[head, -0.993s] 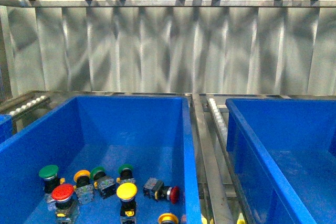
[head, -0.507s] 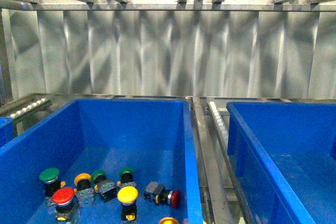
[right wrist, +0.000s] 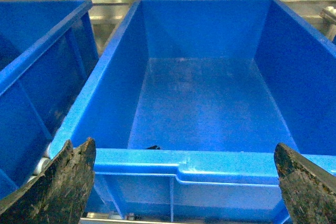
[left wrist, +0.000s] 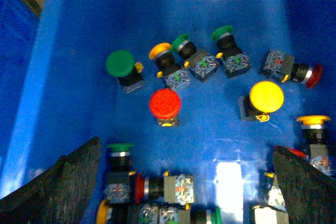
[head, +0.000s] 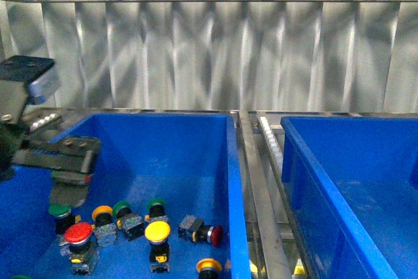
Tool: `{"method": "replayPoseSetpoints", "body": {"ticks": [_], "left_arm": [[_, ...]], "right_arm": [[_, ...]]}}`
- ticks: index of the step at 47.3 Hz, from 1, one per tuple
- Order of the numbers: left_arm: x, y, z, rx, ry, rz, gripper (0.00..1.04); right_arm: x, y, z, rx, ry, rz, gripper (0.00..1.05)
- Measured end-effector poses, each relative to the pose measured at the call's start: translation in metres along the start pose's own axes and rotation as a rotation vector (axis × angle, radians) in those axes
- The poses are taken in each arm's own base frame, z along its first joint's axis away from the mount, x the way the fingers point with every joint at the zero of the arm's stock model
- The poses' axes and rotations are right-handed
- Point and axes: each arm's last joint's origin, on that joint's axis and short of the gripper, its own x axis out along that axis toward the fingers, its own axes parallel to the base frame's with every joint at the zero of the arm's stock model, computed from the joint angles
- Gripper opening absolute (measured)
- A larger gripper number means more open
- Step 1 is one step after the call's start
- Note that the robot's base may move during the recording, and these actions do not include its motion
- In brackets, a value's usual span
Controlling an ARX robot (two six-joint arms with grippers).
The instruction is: Pick red and yellow buttons and place in box
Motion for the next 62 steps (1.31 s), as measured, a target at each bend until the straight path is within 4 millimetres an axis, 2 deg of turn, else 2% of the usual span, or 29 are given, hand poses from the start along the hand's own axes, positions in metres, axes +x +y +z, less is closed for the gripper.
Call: {"method": "replayPoseSetpoints", "body": {"ticks": [5, 12, 21, 25, 31, 37, 44, 62], "left_arm": [[0.023, -0.017, 0.015, 0.011, 0.049, -0.024, 0.97], [0.047, -0.028, 0.021, 0.008, 0.093, -0.001, 0.97], [0.094, -0.048, 0.003, 0.002, 0.204, 0.014, 0.97], [0.109, -0.065, -0.002, 0.008, 0.226, -0.020, 0.97], [0.122, -0.088, -0.001, 0.032, 0.236, -0.025, 0.97], [0.135, -0.102, -0.003, 0.042, 0.260, -0.009, 0.97], [0.147, -0.107, -0.008, 0.044, 0.294, 0.040, 0.97], [0.150, -0.112, -0.006, 0.026, 0.291, 0.054, 0.97]], "right_arm": [[0.000, 0.000, 0.000, 0.000, 0.000, 0.000, 0.98], [0.000, 0.000, 0.000, 0.000, 0.000, 0.000, 0.98], [0.000, 0.000, 0.000, 0.000, 0.000, 0.000, 0.98], [0.000, 0.000, 0.000, 0.000, 0.000, 0.000, 0.98], [0.000, 0.000, 0.000, 0.000, 0.000, 0.000, 0.98], [0.000, 0.000, 0.000, 0.000, 0.000, 0.000, 0.98], [0.000, 0.000, 0.000, 0.000, 0.000, 0.000, 0.98], [0.000, 0.000, 0.000, 0.000, 0.000, 0.000, 0.98]]}}
